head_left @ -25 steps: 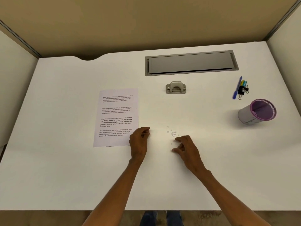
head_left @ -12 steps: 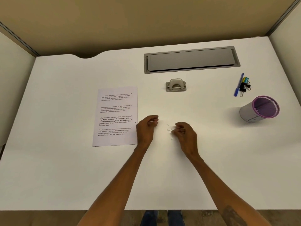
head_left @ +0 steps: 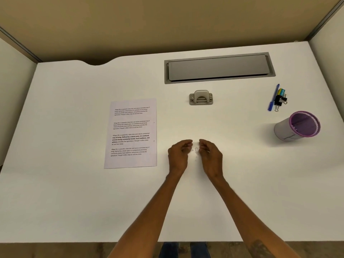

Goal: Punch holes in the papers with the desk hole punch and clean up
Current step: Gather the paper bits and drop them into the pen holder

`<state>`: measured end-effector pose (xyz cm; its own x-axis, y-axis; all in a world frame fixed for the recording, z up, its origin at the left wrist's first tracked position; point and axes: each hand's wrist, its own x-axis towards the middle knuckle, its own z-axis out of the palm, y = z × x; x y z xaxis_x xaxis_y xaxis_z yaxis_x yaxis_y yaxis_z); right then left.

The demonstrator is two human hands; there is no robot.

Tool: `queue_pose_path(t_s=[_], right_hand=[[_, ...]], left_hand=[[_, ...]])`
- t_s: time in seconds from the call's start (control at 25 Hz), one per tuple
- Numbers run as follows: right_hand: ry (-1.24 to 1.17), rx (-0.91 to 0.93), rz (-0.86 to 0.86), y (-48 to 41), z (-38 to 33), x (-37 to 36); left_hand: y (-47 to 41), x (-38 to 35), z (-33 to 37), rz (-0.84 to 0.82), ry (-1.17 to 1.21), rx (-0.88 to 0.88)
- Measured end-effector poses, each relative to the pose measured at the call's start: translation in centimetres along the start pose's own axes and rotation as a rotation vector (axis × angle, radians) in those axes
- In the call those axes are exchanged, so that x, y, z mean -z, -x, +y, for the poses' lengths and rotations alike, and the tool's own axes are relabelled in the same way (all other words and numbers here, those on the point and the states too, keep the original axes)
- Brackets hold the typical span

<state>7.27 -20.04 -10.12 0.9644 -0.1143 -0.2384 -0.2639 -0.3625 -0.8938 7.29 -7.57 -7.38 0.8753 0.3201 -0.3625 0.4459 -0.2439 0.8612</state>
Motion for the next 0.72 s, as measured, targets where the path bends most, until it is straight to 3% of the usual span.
queue_pose_path(t_s=[0.24, 0.4, 0.48, 0.6, 0.72], right_hand=[[0.082, -0.045, -0.002, 3.0, 0.9, -0.8], [0.053, -0.02, 0.046, 1.0, -0.4, -2.0], [0.247, 0.184, 0.046, 1.2, -0.3, -2.7], [0.768, 0.605, -0.111, 3.1, 1.0, -4.8], [0.954, 0.679, -0.233, 3.4, 2.6, -4.6]], left_hand=[[-0.4, 3.9, -1.5, 0.304, -0.1, -0.049], [0.3, 4.5, -2.9, 0.301, -0.106, 0.011], [0.3, 4.7, -3.1, 0.301, -0.133, -0.02], [-0.3, 5.0, -2.7, 0.299, -0.167, -0.042], [-0.6, 4.8, -2.2, 0.232, -0.192, -0.06]])
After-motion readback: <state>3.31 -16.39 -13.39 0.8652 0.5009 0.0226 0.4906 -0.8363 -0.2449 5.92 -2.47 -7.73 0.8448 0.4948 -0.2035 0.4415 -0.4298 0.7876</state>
